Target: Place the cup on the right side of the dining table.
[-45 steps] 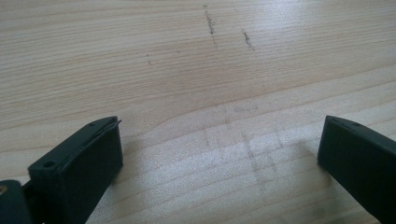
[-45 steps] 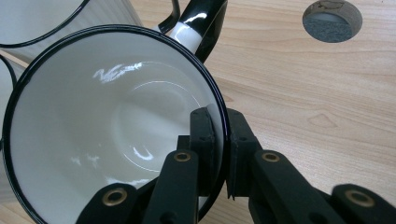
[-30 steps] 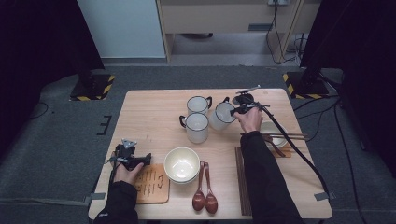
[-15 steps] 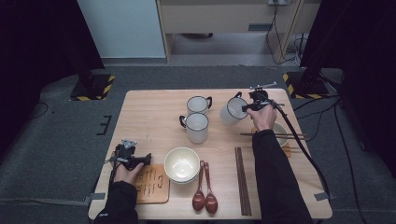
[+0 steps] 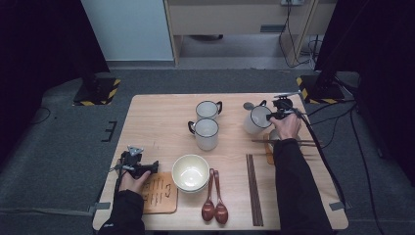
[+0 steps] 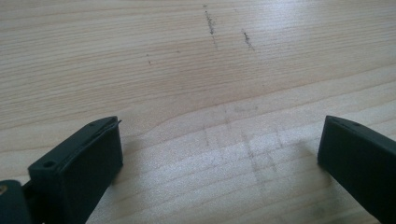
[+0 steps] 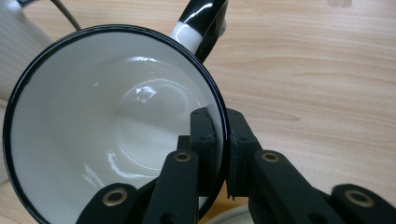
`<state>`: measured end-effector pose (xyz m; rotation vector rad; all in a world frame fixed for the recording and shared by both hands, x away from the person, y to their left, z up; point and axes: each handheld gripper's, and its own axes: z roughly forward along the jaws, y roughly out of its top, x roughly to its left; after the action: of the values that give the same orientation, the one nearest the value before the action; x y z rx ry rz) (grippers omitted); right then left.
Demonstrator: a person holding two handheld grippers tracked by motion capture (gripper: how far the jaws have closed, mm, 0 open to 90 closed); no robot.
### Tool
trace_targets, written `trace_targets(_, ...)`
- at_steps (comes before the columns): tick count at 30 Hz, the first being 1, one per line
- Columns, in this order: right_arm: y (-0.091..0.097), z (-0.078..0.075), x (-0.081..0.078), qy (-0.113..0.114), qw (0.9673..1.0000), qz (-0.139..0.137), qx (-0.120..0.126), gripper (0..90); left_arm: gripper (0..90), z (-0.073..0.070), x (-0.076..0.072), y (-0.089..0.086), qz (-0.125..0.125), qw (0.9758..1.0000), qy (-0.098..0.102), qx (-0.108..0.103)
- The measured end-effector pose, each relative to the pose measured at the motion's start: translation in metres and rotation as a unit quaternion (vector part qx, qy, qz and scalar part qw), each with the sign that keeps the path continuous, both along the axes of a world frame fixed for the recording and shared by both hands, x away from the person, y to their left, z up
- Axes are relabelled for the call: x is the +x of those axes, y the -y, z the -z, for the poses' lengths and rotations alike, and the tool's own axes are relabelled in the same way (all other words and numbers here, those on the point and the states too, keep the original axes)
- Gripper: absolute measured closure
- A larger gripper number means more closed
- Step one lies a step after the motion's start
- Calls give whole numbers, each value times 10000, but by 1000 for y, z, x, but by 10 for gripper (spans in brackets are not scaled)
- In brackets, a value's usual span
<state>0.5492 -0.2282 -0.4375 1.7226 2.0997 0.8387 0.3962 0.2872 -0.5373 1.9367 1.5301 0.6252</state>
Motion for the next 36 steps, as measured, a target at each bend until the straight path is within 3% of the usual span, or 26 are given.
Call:
trace_targets(7,0,12,1,-92,9996,47,-278,838,0,0,0,0,0,10000,0,0)
trace_targets(19,-3,15,3,-103,9993,67,-340,831,0,0,0,0,0,10000,1,0)
trace_targets(27,-8,19,5,315,9987,169,-356,809,0,0,0,0,0,10000,0,0)
trace_targets(31,-11,21,6,592,9978,227,-181,751,0,0,0,0,1,10000,0,1)
trace_targets(34,-12,20,7,604,9977,211,-241,755,0,0,0,0,1,10000,0,1)
trace_targets(36,-11,19,6,639,9975,193,-236,704,0,0,0,0,0,10000,0,0)
